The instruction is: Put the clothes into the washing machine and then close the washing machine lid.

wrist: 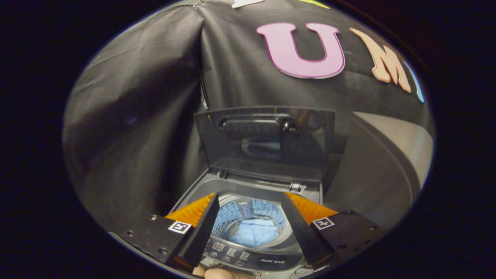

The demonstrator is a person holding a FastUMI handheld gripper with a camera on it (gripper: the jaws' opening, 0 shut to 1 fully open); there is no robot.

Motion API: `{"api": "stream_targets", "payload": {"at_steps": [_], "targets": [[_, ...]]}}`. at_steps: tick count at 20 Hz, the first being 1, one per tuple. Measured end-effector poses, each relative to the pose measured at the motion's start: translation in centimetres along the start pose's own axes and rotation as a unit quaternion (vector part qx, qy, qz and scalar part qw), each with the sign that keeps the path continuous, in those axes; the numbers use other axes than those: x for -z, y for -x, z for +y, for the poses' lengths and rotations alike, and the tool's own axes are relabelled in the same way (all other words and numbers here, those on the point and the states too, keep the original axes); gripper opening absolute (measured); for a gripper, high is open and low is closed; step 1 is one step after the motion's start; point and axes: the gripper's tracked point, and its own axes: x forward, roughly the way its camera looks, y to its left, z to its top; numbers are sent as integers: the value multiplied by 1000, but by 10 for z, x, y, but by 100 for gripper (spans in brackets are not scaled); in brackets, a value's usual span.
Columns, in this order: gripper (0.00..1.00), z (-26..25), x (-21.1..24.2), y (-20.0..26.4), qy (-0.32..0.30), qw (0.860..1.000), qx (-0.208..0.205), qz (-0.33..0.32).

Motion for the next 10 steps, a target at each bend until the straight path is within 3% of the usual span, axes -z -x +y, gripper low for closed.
{"api": "stream_targets", "payload": {"at_steps": [6, 10], "targets": [[97, -7, -90, 18, 19, 990, 33, -139], [97, -10, -151, 26, 43, 978, 61, -194]]}}
